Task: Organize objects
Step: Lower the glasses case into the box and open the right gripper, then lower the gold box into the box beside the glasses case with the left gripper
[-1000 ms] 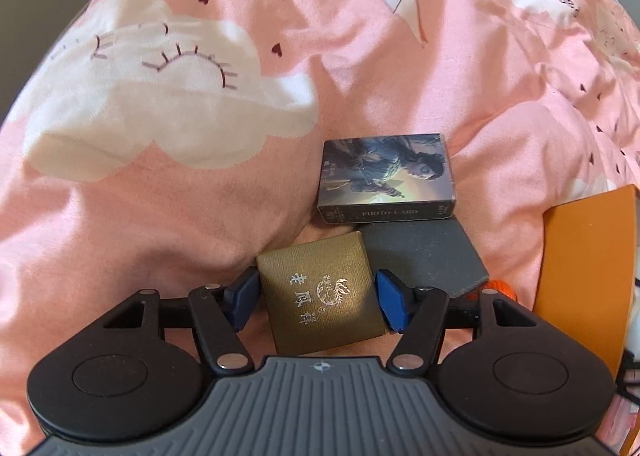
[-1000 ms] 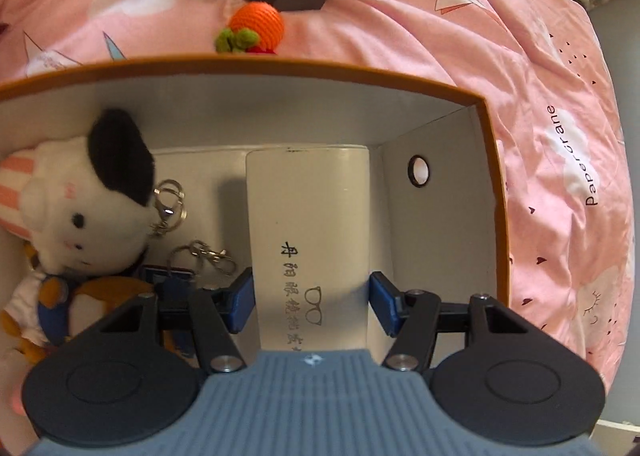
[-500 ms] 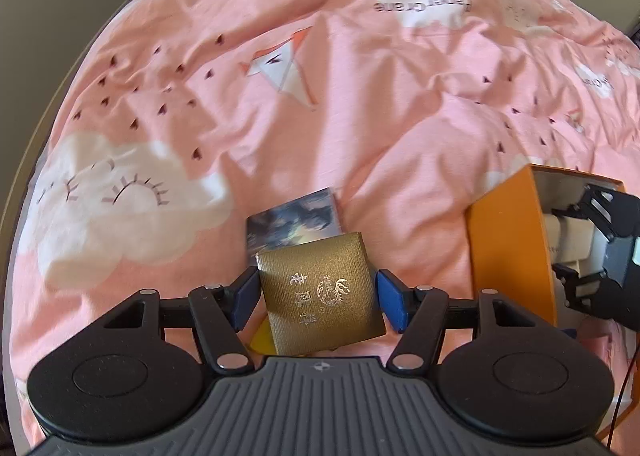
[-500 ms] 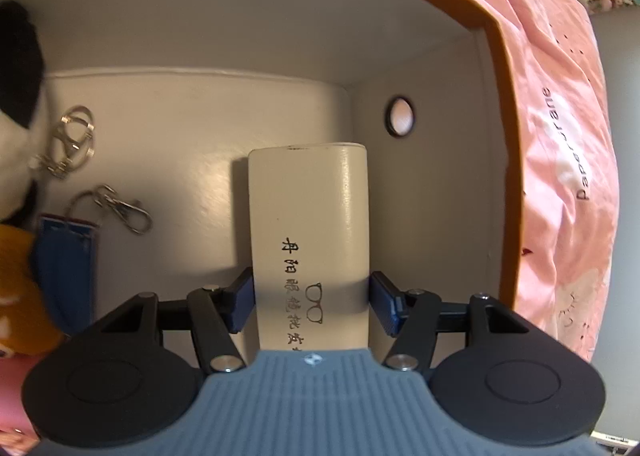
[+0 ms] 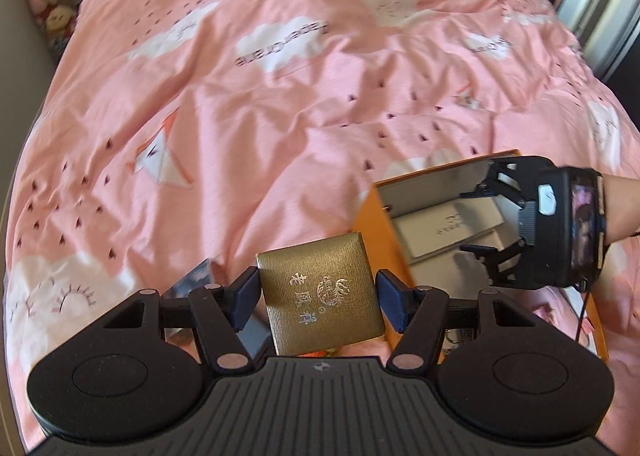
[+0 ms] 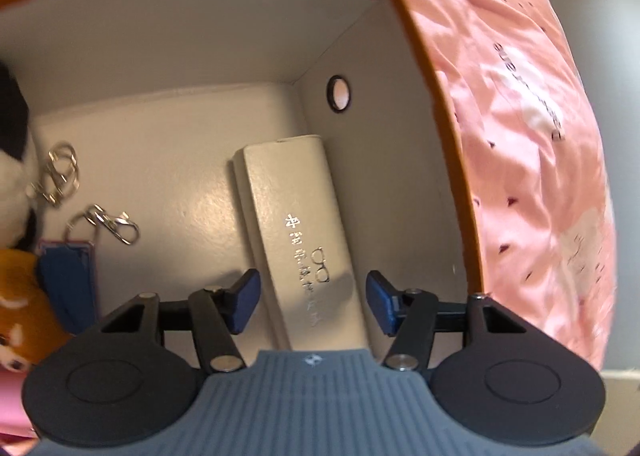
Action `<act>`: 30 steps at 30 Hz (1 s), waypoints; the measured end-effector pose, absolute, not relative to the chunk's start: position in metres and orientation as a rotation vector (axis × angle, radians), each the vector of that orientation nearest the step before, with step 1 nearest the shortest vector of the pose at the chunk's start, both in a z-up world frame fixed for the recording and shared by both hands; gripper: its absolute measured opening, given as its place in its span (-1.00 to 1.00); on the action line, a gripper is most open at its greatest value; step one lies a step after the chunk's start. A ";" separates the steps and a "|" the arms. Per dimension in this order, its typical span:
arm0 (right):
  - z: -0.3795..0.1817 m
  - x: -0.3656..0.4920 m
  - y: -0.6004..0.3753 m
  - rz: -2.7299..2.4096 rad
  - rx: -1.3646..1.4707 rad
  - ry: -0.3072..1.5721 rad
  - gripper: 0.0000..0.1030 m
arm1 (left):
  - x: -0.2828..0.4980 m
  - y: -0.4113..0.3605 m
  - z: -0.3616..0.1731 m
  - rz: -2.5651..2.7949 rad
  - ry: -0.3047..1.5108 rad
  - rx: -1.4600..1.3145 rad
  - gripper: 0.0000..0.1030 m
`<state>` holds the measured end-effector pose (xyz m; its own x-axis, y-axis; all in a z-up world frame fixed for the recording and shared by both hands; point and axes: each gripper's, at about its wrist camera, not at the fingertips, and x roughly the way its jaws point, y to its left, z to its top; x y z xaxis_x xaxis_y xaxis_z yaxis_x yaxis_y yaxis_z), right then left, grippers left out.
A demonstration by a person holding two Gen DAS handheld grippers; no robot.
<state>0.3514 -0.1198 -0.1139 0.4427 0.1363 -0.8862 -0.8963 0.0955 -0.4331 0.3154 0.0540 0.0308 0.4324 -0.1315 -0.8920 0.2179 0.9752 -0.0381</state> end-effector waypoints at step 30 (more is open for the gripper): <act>-0.041 0.319 -0.199 0.768 -0.810 0.702 -0.51 | 0.336 -0.104 -0.056 -0.369 1.214 0.177 0.40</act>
<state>0.3189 -0.1994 -0.0406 0.5327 0.3190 -0.7839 -0.8095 0.4620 -0.3622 0.3360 -0.1044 -0.0556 0.2991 -0.1826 -0.9366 0.3699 0.9270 -0.0626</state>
